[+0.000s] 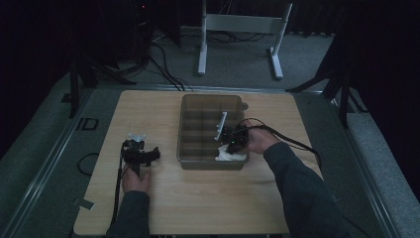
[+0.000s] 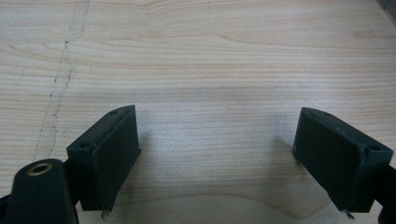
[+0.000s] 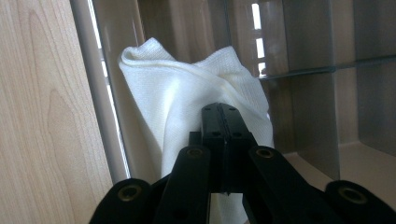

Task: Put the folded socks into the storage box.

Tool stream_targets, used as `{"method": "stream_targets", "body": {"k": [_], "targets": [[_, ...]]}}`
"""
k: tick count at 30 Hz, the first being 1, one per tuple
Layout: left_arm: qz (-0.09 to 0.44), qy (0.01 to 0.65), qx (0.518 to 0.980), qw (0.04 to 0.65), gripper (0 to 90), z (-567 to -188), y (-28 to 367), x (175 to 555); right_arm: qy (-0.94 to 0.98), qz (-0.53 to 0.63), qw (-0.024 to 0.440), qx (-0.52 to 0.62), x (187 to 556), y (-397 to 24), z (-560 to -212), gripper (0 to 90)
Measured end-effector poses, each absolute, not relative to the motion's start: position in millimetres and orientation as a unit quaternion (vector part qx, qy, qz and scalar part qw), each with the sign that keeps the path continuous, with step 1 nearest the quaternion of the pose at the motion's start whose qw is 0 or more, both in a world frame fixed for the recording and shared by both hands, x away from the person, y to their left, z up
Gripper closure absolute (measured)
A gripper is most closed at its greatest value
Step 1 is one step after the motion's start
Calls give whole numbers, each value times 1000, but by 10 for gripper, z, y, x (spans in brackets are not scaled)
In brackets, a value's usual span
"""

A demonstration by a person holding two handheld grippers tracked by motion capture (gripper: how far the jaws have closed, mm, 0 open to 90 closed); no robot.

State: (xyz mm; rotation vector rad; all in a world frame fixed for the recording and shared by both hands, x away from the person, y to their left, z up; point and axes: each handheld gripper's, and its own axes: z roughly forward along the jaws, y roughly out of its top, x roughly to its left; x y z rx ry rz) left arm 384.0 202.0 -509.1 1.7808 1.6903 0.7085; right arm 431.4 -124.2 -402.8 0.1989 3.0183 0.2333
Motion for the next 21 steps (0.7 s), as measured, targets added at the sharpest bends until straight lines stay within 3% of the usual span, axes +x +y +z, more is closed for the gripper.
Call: {"method": "stream_targets", "body": {"k": [21], "targets": [[266,633,667,289,145,-5091,2019,3840,993,80,47,69,4326,-1261,-4107,900]]}}
